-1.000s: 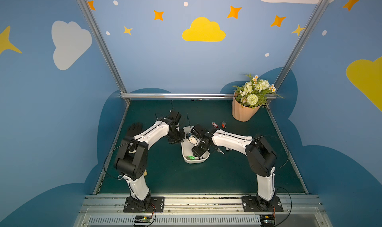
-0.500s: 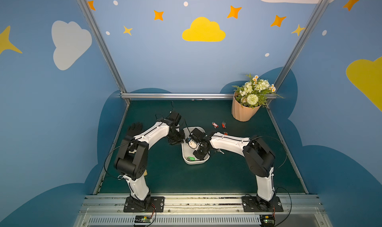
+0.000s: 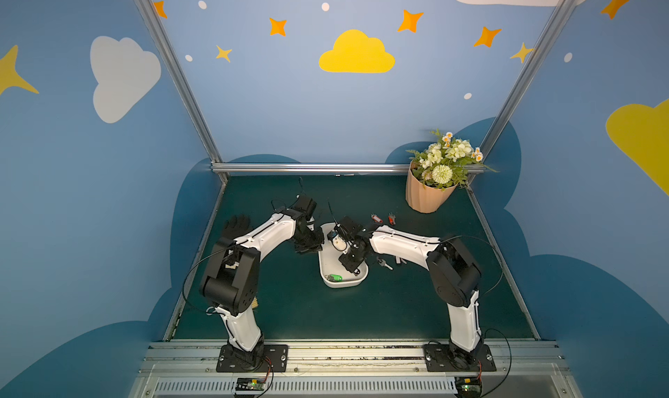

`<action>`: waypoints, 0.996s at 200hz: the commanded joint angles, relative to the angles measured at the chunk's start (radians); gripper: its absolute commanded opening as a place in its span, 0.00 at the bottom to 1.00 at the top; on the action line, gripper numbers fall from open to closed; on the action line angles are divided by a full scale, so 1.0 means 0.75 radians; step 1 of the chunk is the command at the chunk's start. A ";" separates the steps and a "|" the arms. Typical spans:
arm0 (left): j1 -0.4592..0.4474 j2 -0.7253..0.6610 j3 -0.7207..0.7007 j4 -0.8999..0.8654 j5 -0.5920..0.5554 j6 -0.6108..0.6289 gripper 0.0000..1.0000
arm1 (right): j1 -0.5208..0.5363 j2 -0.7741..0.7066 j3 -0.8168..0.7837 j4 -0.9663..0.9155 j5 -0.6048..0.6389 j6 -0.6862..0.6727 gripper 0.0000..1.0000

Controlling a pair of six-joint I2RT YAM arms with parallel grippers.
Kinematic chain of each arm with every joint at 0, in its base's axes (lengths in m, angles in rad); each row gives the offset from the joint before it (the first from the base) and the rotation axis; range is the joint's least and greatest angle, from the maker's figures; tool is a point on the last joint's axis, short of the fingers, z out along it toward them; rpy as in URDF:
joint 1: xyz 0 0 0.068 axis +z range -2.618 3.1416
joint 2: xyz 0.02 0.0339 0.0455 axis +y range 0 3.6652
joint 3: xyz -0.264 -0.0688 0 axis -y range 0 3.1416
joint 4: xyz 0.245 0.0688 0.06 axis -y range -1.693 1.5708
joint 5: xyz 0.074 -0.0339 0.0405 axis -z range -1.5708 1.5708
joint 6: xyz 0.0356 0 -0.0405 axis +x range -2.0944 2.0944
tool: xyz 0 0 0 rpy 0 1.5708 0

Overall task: Take the keys out of the storage box
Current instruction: Pick up the key from the storage box, then place the key at the center of the board.

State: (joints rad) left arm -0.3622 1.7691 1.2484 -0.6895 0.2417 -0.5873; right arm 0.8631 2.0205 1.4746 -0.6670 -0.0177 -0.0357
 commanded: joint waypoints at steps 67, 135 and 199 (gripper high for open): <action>0.002 0.030 0.002 0.020 0.050 0.008 0.03 | -0.036 -0.043 0.141 -0.046 -0.064 0.012 0.00; 0.007 0.060 0.027 0.028 0.049 0.041 0.03 | -0.103 -0.381 0.102 -0.316 0.021 0.140 0.00; 0.006 0.072 0.035 0.030 0.033 0.061 0.03 | -0.132 -0.704 -0.119 -0.653 0.126 0.354 0.00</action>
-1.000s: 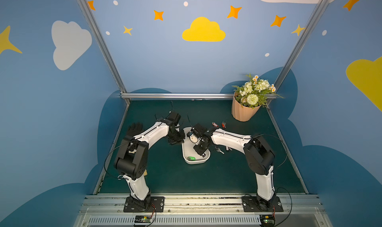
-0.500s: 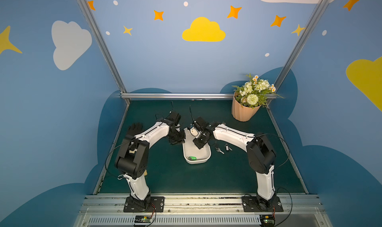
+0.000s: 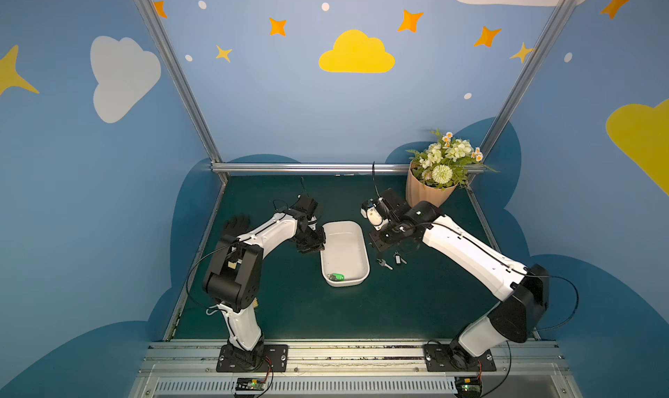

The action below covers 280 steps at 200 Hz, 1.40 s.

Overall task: Take the keys out of the storage box
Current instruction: Place the key at the center of the board.

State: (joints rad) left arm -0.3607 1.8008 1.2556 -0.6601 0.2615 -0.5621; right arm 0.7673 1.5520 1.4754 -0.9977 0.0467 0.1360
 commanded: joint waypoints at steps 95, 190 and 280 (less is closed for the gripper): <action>0.004 0.021 0.046 -0.040 -0.004 0.078 0.03 | -0.001 -0.118 -0.538 -0.125 -0.122 0.285 0.00; 0.005 0.007 0.034 -0.044 -0.004 0.084 0.03 | -0.011 0.213 -0.476 0.208 -0.083 0.159 0.00; 0.004 0.007 0.055 -0.060 -0.027 0.118 0.03 | -0.012 0.266 -0.501 0.328 -0.142 0.139 0.08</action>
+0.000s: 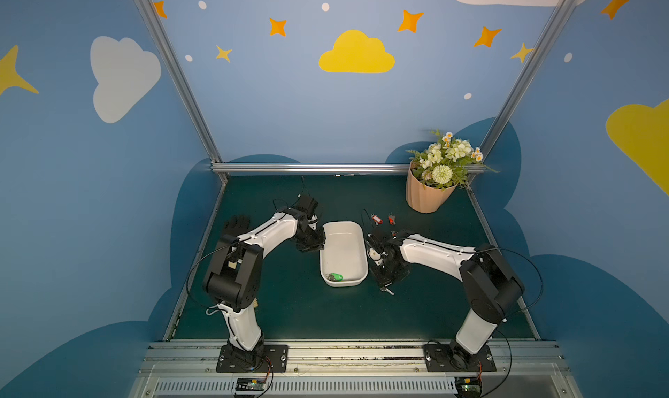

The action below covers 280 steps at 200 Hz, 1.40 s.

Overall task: Take the keys out of the storage box
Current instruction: Place the key at the center of the board, then pick up the key from the storage box.

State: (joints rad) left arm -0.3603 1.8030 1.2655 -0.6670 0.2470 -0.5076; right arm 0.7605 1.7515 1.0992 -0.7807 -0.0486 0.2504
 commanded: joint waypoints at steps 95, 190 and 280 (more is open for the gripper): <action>0.002 -0.020 0.101 -0.195 -0.107 0.137 0.03 | -0.016 -0.275 0.002 0.012 0.132 0.007 0.52; 0.008 0.100 0.483 -0.753 -0.188 0.292 0.03 | -0.044 -0.398 0.036 -0.004 0.182 -0.029 0.56; -0.114 0.277 0.830 -1.100 -0.591 0.290 0.03 | -0.059 -0.357 0.024 0.018 0.147 -0.066 0.56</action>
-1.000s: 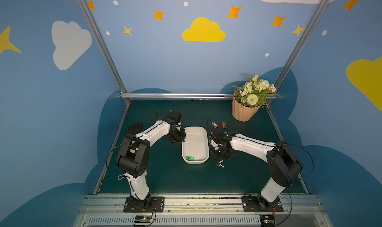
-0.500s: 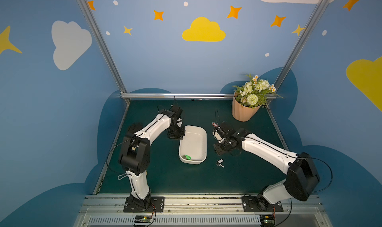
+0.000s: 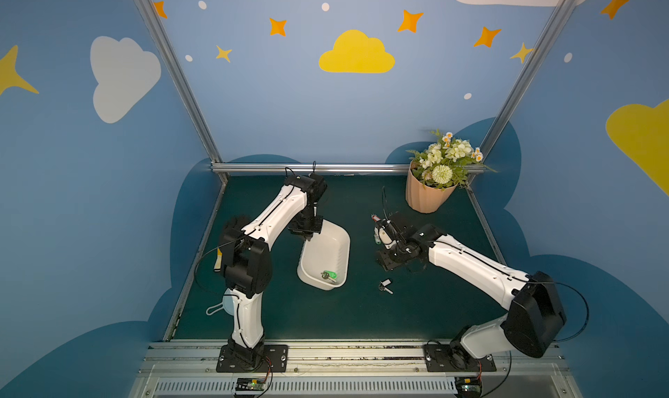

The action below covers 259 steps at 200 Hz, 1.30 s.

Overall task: Take the keys out of the storage box
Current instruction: Pick up the key from the storage box.

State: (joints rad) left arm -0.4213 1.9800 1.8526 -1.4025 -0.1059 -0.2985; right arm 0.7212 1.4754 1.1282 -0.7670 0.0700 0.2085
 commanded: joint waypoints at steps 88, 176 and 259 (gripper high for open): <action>-0.129 0.054 0.175 -0.071 -0.307 -0.023 0.03 | -0.006 0.019 -0.021 0.026 -0.019 0.014 0.56; -0.044 -0.090 -0.257 0.481 0.247 -0.216 0.03 | 0.019 -0.023 -0.004 0.172 -0.146 -0.058 0.56; -0.040 -0.142 -0.542 0.772 0.331 -0.307 0.26 | 0.192 0.296 0.333 -0.072 0.008 -0.298 0.54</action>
State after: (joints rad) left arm -0.4511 1.9247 1.4834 -0.9001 0.1028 -0.5026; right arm 0.8341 1.6367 1.3037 -0.7185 0.0139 0.0505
